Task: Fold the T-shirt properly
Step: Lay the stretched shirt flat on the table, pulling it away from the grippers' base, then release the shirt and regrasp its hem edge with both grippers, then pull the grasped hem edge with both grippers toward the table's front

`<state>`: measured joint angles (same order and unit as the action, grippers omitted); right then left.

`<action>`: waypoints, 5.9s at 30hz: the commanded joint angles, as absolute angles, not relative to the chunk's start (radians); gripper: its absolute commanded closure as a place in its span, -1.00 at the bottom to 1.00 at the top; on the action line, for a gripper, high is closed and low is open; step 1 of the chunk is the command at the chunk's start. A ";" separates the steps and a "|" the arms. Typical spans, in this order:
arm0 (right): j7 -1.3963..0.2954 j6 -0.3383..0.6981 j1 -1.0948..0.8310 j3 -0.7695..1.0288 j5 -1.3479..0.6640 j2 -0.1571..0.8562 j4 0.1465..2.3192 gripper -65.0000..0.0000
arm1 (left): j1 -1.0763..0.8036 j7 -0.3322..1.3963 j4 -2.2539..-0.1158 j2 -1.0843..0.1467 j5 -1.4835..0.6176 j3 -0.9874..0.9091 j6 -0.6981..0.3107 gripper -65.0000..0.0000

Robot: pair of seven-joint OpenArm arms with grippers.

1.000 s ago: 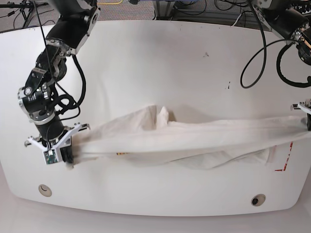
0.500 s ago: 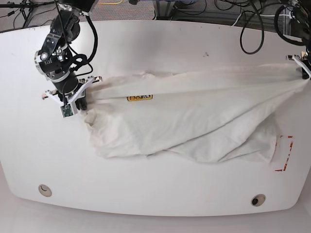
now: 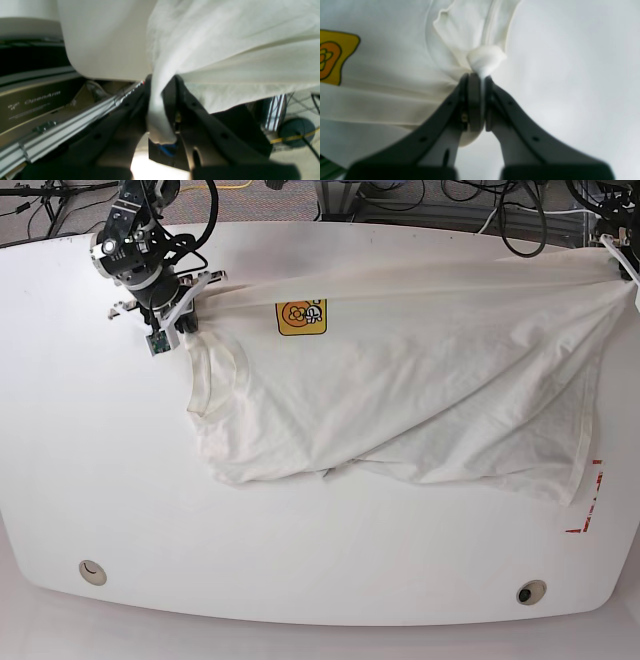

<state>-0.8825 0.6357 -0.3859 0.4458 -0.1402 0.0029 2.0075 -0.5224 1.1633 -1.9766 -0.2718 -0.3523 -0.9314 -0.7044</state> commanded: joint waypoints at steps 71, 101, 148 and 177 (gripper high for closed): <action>-0.670 0.627 0.236 0.450 -0.191 0.058 1.216 -0.98 | -0.147 1.164 -1.988 -0.272 -0.337 -0.980 -0.698 -0.59; -0.673 0.627 0.177 0.449 -0.191 -0.010 1.221 1.00 | 0.134 0.981 -1.461 -0.427 -0.337 -0.811 -0.601 -0.59; -0.674 0.630 0.114 0.449 -0.199 -0.012 1.314 1.00 | 0.395 0.544 -0.757 -0.446 -0.338 -0.288 -0.489 -0.49; -0.754 0.625 0.028 0.450 -0.200 -0.015 1.561 1.00 | 0.292 0.601 -0.938 -0.424 -0.343 -0.259 -0.490 1.00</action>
<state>-0.7540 0.6258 0.0250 0.4500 -0.1837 -0.0200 1.4990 0.3073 0.5823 -0.8707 -0.4076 -0.3508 -0.2565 -0.4892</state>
